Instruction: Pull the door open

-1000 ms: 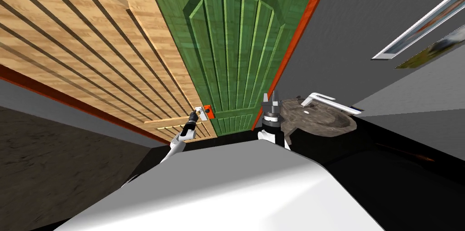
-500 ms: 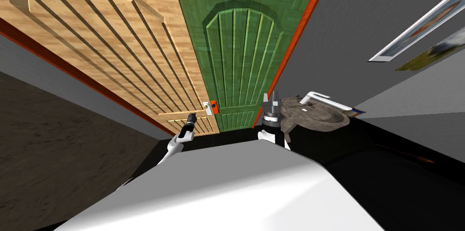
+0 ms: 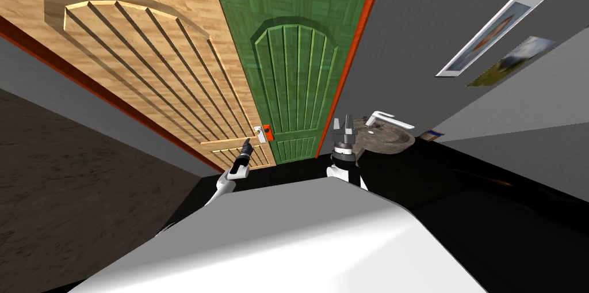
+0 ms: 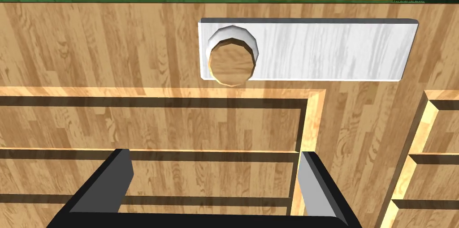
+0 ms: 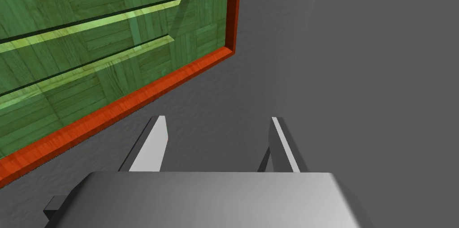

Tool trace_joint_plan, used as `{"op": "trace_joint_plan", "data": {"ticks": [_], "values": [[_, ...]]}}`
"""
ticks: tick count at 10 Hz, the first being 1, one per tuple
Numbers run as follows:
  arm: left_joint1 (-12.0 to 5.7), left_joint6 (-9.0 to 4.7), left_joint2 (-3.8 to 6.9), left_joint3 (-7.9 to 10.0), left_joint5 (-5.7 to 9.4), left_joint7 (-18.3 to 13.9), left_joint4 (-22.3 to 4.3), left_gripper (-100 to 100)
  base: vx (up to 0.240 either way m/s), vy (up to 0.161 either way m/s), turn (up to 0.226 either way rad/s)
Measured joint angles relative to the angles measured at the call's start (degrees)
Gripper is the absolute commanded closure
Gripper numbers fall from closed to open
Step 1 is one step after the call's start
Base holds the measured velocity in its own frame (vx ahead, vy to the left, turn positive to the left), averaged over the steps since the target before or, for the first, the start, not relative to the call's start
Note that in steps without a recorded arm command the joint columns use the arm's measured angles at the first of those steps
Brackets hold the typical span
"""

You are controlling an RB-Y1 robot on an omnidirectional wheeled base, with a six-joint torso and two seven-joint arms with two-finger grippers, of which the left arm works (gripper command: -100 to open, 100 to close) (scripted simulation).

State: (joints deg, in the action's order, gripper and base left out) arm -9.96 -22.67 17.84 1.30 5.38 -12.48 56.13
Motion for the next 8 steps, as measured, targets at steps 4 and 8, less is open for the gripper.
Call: {"op": "trace_joint_plan", "data": {"ticks": [4,8], "values": [[2.35,0.15,2.25,3.23,0.55,0.53,-1.40,-100,0.059,0.083,0.108],[1.60,-0.37,2.27,4.03,0.62,0.94,-3.01,-100,0.191,-0.002,-0.065]]}}
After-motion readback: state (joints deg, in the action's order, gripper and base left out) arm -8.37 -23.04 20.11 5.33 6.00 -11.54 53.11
